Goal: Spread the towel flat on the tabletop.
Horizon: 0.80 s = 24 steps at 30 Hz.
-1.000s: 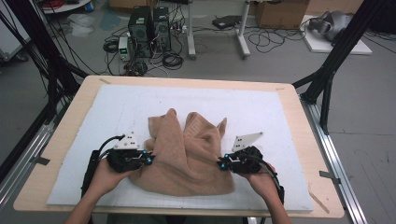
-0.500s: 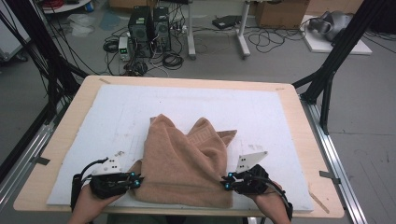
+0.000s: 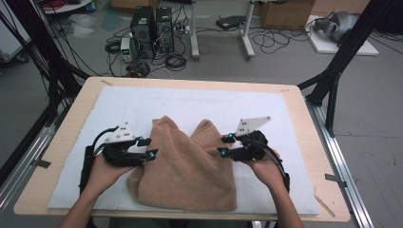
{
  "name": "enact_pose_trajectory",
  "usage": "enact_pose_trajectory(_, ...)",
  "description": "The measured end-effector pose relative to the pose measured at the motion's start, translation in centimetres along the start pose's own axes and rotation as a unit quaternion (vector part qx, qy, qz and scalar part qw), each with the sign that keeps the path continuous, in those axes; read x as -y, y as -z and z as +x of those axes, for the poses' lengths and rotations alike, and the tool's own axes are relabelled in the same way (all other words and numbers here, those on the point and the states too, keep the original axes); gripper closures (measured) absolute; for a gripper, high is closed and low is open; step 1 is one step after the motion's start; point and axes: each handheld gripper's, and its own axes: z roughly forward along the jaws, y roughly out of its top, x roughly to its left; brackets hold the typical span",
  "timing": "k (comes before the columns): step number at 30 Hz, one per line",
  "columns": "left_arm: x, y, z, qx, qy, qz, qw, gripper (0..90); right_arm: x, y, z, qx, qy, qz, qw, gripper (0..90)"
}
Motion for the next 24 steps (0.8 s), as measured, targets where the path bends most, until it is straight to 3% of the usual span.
enact_pose_trajectory(2,-0.6,-1.7,0.8,-0.014,-0.003,0.017,0.9997,51.3,-0.2,-0.8,-0.7,-0.003,-0.002,0.003,1.0,57.5)
enact_pose_trajectory(3,-0.7,-2.6,1.3,-0.009,0.001,0.022,0.9997,51.0,-0.3,-2.5,-2.0,-0.019,-0.023,0.001,0.9995,60.9)
enact_pose_trajectory(4,-0.3,-4.3,2.4,-0.002,0.011,0.044,0.999,51.1,-0.1,-3.4,-2.6,-0.035,-0.035,0.001,0.9988,62.2)
enact_pose_trajectory(5,-0.3,-4.3,2.4,-0.002,0.011,0.044,0.999,50.9,0.1,-4.3,-3.1,-0.041,-0.044,0.014,0.9981,62.5)
enact_pose_trajectory(6,0.5,-5.9,3.5,0.015,0.029,0.091,0.9953,51.0,0.4,-5.1,-3.4,-0.032,-0.04,0.04,0.9979,62.6)
enact_pose_trajectory(9,2.2,-7.3,4.1,0.019,0.038,0.13,0.9905,56.2,1.7,-7.1,-3.8,-0.035,-0.05,0.098,0.9933,64.5)
enact_pose_trajectory(12,2.7,-7.2,3.9,0.015,0.042,0.114,0.9925,68.9,2.8,-7.7,-3.6,-0.029,-0.047,0.113,0.992,69.4)
enact_pose_trajectory(13,2.8,-7.0,3.8,0.017,0.041,0.112,0.9927,73.0,3.4,-7.4,-3.6,-0.029,-0.057,0.094,0.9936,76.8)
enact_pose_trajectory(15,2.8,-6.8,3.5,0.017,0.033,0.113,0.9928,80.4,3.7,-6.9,-3.6,-0.033,-0.059,0.091,0.9935,83.8)
enact_pose_trajectory(19,2.5,-6.1,3.0,0.004,0.021,0.113,0.9933,83.7,3.4,-5.5,-3.1,-0.022,-0.049,0.094,0.9941,86.0)
enact_pose_trajectory(23,1.8,-4.2,3.0,-0.015,0.019,0.074,0.997,84.0,3.1,-3.7,-2.7,-0.006,-0.044,0.074,0.9963,86.1)
enact_pose_trajectory(24,1.4,-3.2,3.2,-0.025,0.025,0.05,0.9981,84.2,3.0,-2.2,-2.6,0.009,-0.039,0.06,0.9974,86.1)
